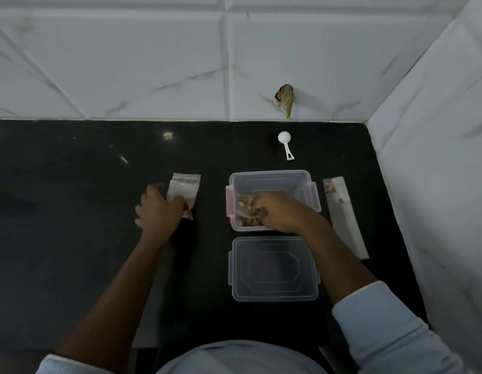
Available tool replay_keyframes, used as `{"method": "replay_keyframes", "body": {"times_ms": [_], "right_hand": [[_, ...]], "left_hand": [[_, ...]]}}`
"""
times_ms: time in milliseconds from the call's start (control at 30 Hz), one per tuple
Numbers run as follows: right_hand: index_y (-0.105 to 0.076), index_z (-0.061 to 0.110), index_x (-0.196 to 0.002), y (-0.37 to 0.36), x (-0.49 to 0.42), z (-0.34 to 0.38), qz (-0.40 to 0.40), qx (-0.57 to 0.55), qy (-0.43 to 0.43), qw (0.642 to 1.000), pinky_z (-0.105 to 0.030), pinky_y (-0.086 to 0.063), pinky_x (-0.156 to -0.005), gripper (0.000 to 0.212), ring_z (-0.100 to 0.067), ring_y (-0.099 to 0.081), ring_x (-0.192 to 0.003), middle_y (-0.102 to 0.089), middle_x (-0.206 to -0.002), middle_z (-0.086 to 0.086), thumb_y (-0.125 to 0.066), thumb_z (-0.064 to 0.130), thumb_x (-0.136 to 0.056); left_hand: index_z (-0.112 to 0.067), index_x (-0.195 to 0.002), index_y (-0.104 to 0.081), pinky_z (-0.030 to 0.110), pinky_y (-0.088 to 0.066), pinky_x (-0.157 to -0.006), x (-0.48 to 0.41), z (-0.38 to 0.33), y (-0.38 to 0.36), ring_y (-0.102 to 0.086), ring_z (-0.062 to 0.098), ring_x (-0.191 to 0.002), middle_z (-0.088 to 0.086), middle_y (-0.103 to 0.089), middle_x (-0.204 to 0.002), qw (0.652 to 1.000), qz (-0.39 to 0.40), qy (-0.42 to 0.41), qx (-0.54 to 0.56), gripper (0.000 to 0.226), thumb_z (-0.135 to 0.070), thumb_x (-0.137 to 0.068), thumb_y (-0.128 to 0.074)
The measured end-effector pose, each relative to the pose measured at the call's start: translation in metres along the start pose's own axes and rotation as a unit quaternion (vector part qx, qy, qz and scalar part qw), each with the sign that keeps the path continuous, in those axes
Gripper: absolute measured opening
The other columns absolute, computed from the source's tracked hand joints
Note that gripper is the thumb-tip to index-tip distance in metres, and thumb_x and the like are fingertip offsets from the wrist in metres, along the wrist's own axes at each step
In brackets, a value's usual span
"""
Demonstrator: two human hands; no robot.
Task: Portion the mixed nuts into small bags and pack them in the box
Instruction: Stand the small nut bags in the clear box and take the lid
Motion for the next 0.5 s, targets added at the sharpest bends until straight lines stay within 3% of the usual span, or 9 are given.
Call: {"method": "replay_keyframes", "body": {"times_ms": [133, 233, 400, 500], "right_hand": [[-0.075, 0.015, -0.117, 0.013, -0.003, 0.007, -0.060, -0.052, 0.017, 0.997, -0.032, -0.049, -0.097, 0.022, -0.014, -0.064, -0.107, -0.071, -0.121, 0.000, -0.064, 0.019, -0.098], [-0.076, 0.015, -0.116, 0.001, -0.006, 0.011, -0.002, -0.002, 0.023, 1.000, -0.023, -0.040, -0.084, 0.021, -0.011, -0.062, -0.101, -0.071, -0.120, -0.001, -0.061, 0.019, -0.101], [-0.076, 0.010, -0.115, -0.002, -0.012, 0.012, 0.012, 0.014, 0.031, 0.999, -0.028, -0.043, -0.091, 0.022, -0.018, -0.064, -0.106, -0.071, -0.120, -0.005, -0.061, 0.017, -0.101], [-0.074, 0.012, -0.119, -0.004, -0.009, 0.012, 0.027, 0.006, 0.030, 0.999, -0.029, -0.044, -0.090, 0.023, -0.018, -0.064, -0.104, -0.069, -0.122, -0.004, -0.059, 0.018, -0.101]], "left_hand": [[-0.028, -0.143, -0.038, 0.058, -0.035, -0.113, -0.010, 0.016, -0.010, -0.056, 0.028, -0.122, -0.001, -0.061, -0.120, 0.999, 0.037, 0.006, 0.031, 0.067, -0.032, -0.086, -0.075], [-0.030, -0.141, -0.038, 0.057, -0.048, -0.104, -0.013, 0.019, -0.011, -0.065, 0.022, -0.107, -0.011, -0.058, -0.102, 0.998, 0.037, 0.001, 0.045, 0.068, -0.033, -0.086, -0.078], [-0.023, -0.132, -0.055, 0.039, -0.060, -0.087, -0.013, 0.015, -0.009, -0.068, 0.014, -0.098, -0.003, -0.064, -0.114, 0.997, 0.044, -0.017, 0.059, 0.050, -0.030, -0.089, -0.078], [-0.024, -0.117, -0.063, 0.046, -0.056, -0.097, -0.017, 0.017, -0.002, -0.060, 0.022, -0.114, 0.002, -0.057, -0.124, 0.999, 0.009, -0.035, 0.019, 0.040, -0.037, -0.085, -0.081]]}}
Point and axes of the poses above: each hand's wrist, its own x-axis away from the middle knuckle, its own y-axis out of the back of the hand, z = x × y, the point moved 10 cm from there along -x, towards the middle knuckle
